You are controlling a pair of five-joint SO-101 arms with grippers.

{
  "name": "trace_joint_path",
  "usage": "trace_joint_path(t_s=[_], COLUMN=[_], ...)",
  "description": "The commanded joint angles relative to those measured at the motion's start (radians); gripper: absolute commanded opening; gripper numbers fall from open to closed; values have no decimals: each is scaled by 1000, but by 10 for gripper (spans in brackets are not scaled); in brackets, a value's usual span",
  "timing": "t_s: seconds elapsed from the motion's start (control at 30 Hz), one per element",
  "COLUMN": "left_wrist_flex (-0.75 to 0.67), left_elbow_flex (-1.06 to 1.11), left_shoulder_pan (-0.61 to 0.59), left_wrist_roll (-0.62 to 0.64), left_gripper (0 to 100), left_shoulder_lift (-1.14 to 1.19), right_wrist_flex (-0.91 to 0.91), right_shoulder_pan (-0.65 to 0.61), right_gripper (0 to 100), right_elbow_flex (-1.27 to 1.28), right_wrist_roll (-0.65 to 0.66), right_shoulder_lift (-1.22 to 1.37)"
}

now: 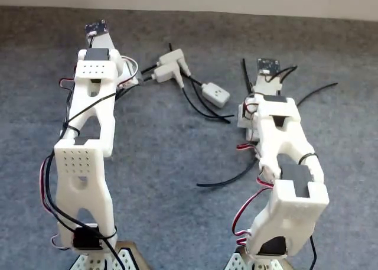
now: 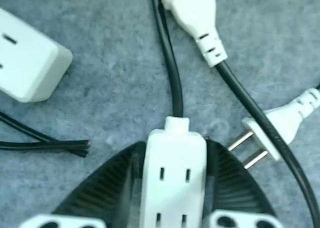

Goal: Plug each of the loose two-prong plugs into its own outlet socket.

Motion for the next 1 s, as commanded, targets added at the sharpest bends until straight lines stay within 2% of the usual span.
trace_joint_path(t_s=[0.0, 0.13, 0.6, 0.8, 0.97], left_wrist_flex=[-14, -14, -26, -26, -28], left_elbow_flex=[-10, -10, -10, -10, -10], left_shoulder_pan=[-8, -8, -12, -13, -13], left_wrist_roll=[6, 6, 6, 6, 6], left_gripper=[277, 277, 277, 277, 277], left_shoulder_lift=[-31, -31, -27, -27, -27], right_wrist_flex=[-5, 73, 719, 888, 975], right_shoulder_pan=[-12, -13, -13, -15, -67], right_gripper=[72, 47, 47, 47, 47], right_elbow_flex=[-15, -94, -806, -1012, -1098], right_wrist_roll=[8, 6, 5, 5, 5], right_shoulder_lift=[2, 2, 4, 5, 4])
